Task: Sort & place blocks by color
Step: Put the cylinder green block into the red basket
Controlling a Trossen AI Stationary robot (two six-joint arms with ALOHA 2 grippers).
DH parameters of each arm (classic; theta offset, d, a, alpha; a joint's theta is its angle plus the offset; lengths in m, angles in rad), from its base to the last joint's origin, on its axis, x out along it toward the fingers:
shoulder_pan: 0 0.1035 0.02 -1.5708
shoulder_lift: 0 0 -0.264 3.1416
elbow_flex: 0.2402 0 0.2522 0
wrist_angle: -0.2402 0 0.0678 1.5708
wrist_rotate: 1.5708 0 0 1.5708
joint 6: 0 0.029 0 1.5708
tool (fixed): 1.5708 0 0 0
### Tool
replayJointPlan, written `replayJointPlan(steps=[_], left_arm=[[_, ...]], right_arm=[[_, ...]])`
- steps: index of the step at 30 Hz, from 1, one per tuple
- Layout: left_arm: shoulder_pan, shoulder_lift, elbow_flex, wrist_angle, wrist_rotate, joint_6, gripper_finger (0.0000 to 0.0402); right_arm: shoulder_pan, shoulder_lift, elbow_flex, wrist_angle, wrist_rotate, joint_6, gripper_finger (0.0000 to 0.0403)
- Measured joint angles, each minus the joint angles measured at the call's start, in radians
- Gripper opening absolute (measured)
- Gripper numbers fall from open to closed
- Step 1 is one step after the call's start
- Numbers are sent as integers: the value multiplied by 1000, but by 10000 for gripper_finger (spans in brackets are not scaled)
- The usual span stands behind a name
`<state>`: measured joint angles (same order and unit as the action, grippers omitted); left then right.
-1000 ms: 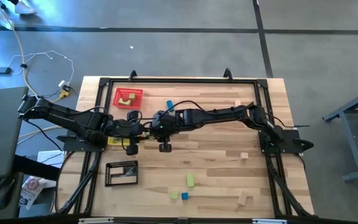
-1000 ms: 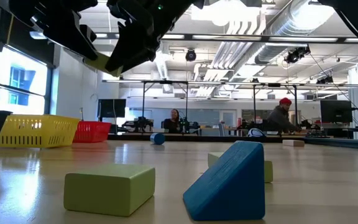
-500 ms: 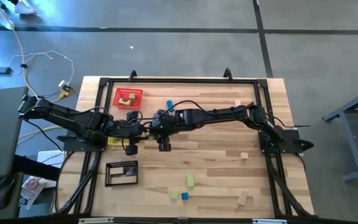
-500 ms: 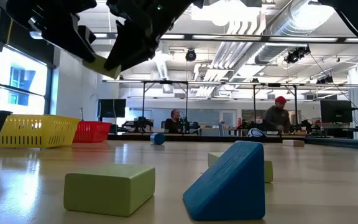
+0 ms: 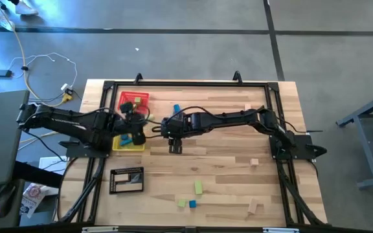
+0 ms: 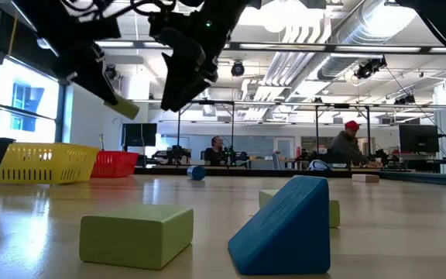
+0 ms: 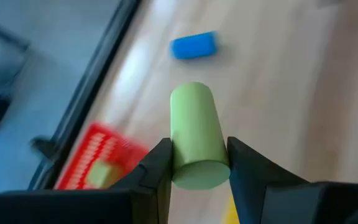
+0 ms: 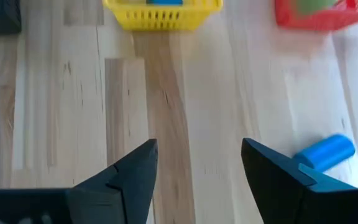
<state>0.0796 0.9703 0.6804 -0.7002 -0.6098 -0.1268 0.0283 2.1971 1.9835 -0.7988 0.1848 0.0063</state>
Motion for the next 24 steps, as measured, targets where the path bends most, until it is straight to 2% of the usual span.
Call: replayJointPlan(steps=[10, 14, 19, 24], left_arm=[[349, 0, 0, -10, 12, -11, 98], [461, 0, 0, 7, 98, -34, 99], [551, 0, 0, 55, 203, -104, 99], [608, 32, 0, 79, 217, -133, 99]], right_arm=[[7, 0, 0, -56, 1, 21, 220], [7, 0, 0, -56, 1, 20, 220], [7, 0, 0, -56, 1, 20, 220], [7, 0, 0, -73, 0, 37, 220]])
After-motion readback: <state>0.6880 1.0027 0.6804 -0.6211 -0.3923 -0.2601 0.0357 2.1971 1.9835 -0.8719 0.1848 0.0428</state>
